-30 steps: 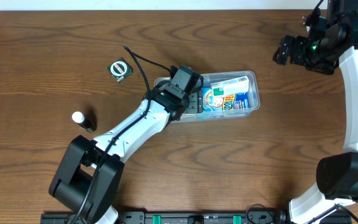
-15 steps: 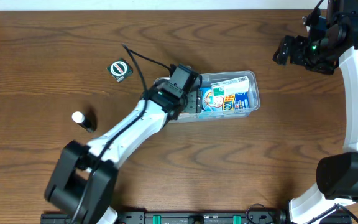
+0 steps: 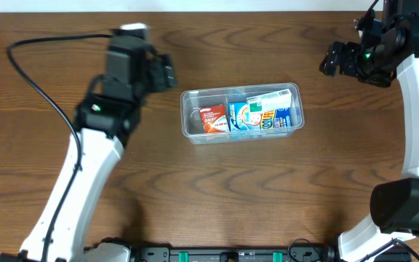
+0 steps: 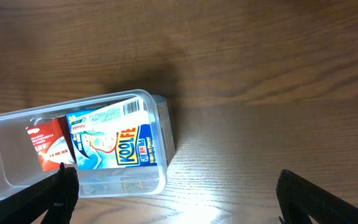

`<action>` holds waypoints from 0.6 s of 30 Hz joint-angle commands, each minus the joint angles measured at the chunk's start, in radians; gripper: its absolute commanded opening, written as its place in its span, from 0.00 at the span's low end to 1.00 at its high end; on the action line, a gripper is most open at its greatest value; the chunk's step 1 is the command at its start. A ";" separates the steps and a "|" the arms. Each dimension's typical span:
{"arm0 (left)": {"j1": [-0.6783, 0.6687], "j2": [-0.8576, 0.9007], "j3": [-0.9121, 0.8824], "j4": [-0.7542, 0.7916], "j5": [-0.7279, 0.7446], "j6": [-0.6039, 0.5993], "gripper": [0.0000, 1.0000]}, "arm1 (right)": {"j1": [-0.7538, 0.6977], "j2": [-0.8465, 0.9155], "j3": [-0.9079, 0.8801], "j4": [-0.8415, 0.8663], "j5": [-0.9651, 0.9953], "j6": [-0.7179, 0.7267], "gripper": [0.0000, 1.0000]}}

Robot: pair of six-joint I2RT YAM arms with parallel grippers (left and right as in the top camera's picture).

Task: Pack container
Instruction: 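Release the red box and move the left gripper to the green tin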

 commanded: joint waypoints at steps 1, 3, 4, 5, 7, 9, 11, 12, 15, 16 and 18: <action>0.076 0.068 -0.003 0.035 0.001 0.096 0.90 | 0.008 -0.003 0.012 0.000 -0.004 0.014 0.99; 0.103 0.113 -0.003 0.080 0.047 0.203 0.94 | 0.008 -0.003 0.012 0.000 -0.004 0.014 0.99; 0.109 0.136 -0.003 0.101 0.058 0.256 0.96 | 0.008 -0.003 0.012 0.000 -0.005 0.014 0.99; 0.112 0.156 -0.003 0.117 0.059 0.309 0.98 | 0.008 -0.003 0.012 0.000 -0.005 0.014 0.99; 0.114 0.202 -0.003 0.145 0.058 0.453 0.99 | 0.008 -0.003 0.012 0.000 -0.005 0.014 0.99; 0.114 0.241 -0.004 0.160 0.058 0.584 0.99 | 0.008 -0.003 0.012 0.000 -0.004 0.014 0.99; 0.114 0.280 -0.003 0.167 0.058 0.692 0.99 | 0.008 -0.003 0.012 0.000 -0.004 0.014 0.99; 0.114 0.303 -0.003 0.167 0.058 0.746 0.99 | 0.008 -0.003 0.012 0.000 -0.004 0.014 0.99; 0.123 0.352 -0.004 0.167 0.056 0.837 0.99 | 0.008 -0.003 0.012 0.000 -0.005 0.014 0.99; 0.131 0.368 -0.004 0.167 0.056 0.857 0.99 | 0.008 -0.003 0.012 0.000 -0.004 0.014 0.99; 0.153 0.394 -0.004 0.169 0.058 0.867 0.99 | 0.008 -0.003 0.012 0.000 -0.004 0.014 0.99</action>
